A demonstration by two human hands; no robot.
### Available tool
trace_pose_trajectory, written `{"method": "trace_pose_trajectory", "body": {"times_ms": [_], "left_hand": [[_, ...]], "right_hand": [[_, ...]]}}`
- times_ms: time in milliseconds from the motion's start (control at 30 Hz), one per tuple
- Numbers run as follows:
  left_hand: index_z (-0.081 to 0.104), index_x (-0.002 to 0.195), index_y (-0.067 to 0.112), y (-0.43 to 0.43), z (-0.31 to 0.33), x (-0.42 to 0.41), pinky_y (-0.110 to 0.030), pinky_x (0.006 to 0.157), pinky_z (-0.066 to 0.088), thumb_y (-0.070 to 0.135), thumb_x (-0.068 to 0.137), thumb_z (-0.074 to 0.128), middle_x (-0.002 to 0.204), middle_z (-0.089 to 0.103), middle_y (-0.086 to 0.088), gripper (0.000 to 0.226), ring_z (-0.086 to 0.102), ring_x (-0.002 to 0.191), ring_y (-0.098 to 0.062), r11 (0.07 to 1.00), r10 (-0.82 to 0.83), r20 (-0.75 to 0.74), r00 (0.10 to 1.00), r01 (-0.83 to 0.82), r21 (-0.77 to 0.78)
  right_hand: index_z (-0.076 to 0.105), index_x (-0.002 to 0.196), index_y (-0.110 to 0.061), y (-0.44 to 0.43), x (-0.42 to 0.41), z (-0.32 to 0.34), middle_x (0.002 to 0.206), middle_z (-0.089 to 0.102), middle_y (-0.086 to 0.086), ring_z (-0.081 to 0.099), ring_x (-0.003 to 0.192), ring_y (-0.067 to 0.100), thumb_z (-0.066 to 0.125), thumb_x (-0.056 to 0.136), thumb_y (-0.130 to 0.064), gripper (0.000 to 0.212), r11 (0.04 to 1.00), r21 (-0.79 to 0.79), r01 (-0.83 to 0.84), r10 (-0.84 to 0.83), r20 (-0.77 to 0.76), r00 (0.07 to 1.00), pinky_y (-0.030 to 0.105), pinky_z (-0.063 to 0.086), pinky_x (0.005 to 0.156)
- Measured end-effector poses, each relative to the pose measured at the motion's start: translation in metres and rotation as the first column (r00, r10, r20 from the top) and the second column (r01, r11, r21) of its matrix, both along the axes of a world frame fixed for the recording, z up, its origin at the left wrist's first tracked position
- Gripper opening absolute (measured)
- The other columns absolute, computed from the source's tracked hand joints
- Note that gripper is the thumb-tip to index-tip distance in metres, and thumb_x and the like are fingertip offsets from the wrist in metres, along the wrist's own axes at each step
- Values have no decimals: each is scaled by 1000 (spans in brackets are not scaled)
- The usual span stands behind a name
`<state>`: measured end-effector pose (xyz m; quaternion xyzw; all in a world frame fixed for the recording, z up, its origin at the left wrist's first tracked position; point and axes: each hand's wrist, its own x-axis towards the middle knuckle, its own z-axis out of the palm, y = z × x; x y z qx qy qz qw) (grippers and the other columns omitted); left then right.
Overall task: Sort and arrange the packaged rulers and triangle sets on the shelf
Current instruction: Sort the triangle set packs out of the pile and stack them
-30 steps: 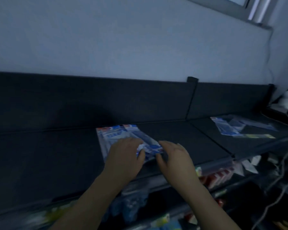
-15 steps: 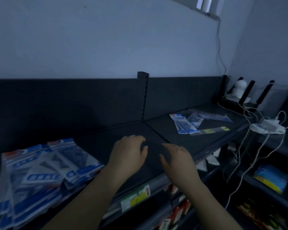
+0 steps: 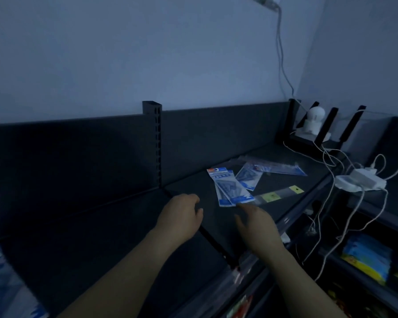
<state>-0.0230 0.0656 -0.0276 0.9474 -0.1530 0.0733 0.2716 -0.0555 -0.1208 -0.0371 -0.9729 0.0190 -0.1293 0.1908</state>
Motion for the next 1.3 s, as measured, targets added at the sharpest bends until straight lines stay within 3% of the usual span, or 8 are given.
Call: {"method": "trace_pose_trajectory", "body": {"times_ms": [267,367,433,567,800,1067,1167,1300], "left_hand": [[52,86,17,-69,-18,66,-31,83,50,21,91,57,98,62,-8,8,60,91,-19,978,107,-191,976,-137,-154],[41,70,29,-86,-22,87,-23,76,44,19,88,61,97,66,-10,29,58,86,-17,935,206,-218,954,-257,-245],[60,85,20,-92,-25,96,-13,61,40,17,86,65,104,69,-8,6,58,83,-11,889,244,-248,938,-318,-329],[61,105,9,-95,-33,109,-20,65,45,21,73,78,102,66,-2,39,62,89,-15,832,284,-315,906,-396,-388],[50,98,12,-83,-33,109,-23,70,42,11,82,68,106,61,-8,25,54,85,-15,793,367,-295,882,-463,-397],[48,105,9,-84,-28,106,-16,51,38,7,68,81,85,54,7,49,50,71,-1,729,348,-362,865,-493,-475],[48,107,12,-82,-31,107,-16,54,39,7,71,80,90,55,6,49,52,75,-3,697,322,-382,866,-490,-523],[59,105,10,-81,-38,109,-19,62,45,6,75,75,97,64,1,34,59,82,-8,665,273,-386,881,-462,-587]], "right_hand": [[65,107,-6,-62,100,-14,110,62,10,58,102,28,45,95,-16,26,986,-23,-165,164,-52,985,33,43,86],[69,97,-6,-73,120,-16,105,67,8,59,100,24,49,93,-12,21,946,-14,-325,324,-72,944,30,41,87],[71,105,-9,-78,124,-21,117,67,4,56,108,18,51,93,-9,24,891,-1,-454,453,-40,890,24,38,94],[69,115,-16,-85,127,-34,128,60,-8,50,119,6,52,94,-11,27,805,128,-580,583,17,812,17,38,100],[70,98,-10,-85,140,-39,106,66,0,54,100,16,32,86,-14,40,814,53,-578,575,68,816,32,44,91],[61,123,-15,-81,133,-28,132,56,-3,42,125,11,38,93,1,41,737,64,-673,675,-17,738,10,21,100],[63,117,-13,-94,154,-26,120,60,3,52,114,20,39,87,4,42,841,84,-535,534,40,845,24,39,96],[49,134,-8,-116,174,-28,143,45,6,35,135,22,43,92,-6,42,923,-115,-367,361,-65,930,27,24,110]]}}
